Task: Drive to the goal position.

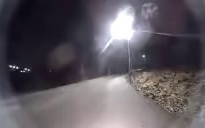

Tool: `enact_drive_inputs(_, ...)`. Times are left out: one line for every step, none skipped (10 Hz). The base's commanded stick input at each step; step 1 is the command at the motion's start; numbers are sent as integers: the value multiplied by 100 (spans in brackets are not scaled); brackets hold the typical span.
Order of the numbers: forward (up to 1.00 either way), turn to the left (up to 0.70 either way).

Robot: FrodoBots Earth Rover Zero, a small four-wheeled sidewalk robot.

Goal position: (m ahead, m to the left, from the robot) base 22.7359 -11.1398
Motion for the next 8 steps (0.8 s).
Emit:
enact_drive_inputs(100, 22)
enact_drive_inputs(100, 16)
enact_drive_inputs(100, 4)
enact_drive_inputs(100, 0)
enact_drive_inputs(100, 0)
enact_drive_inputs(100, 0)
enact_drive_inputs(100, -2)
enact_drive_inputs(100, -30)
